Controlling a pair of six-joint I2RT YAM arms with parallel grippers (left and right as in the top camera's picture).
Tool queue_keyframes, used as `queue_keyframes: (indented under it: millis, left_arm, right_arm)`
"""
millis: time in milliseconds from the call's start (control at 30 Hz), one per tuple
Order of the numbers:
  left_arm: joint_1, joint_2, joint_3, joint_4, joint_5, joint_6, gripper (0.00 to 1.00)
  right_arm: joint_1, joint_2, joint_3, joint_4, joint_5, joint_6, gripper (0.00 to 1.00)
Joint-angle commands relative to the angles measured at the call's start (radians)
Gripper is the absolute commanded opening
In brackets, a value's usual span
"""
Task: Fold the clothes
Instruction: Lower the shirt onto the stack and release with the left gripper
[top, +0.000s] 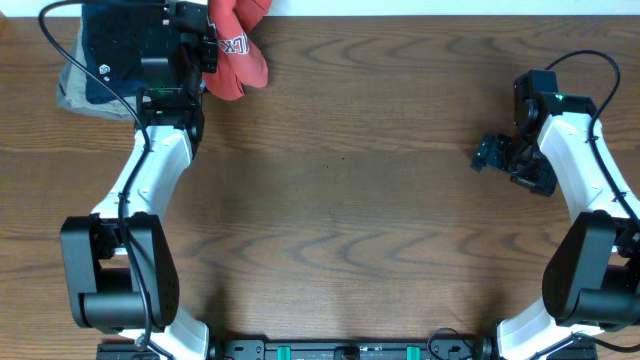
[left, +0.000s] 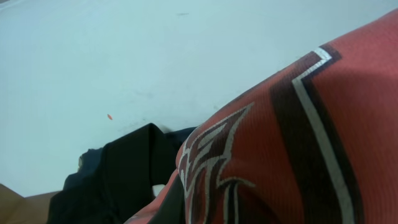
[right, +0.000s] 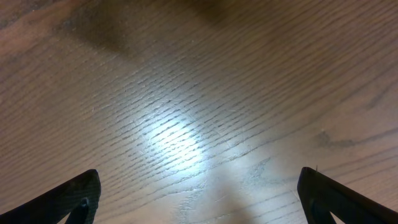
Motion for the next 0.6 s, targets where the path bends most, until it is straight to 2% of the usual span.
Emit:
queue_keyframes:
  millis: [0,333,567]
  left_arm:
    - [0.005,0.015,0.035,0.022,-0.01,-0.002,0.06]
    - [-0.051,-0.016,0.035,-0.038,-0.009,-0.001,0.06]
    - [-0.067,-0.016,0.035,-0.003,-0.039,-0.014,0.06]
  right_arm:
    - [-0.005,0.001,0.001,-0.001,0.002,-0.013,0.99]
    - [-0.005,0.001,0.001,-0.001,0.002,-0.013,0.99]
    - [-0.005,0.001,0.001,-0.001,0.002,-0.013,0.99]
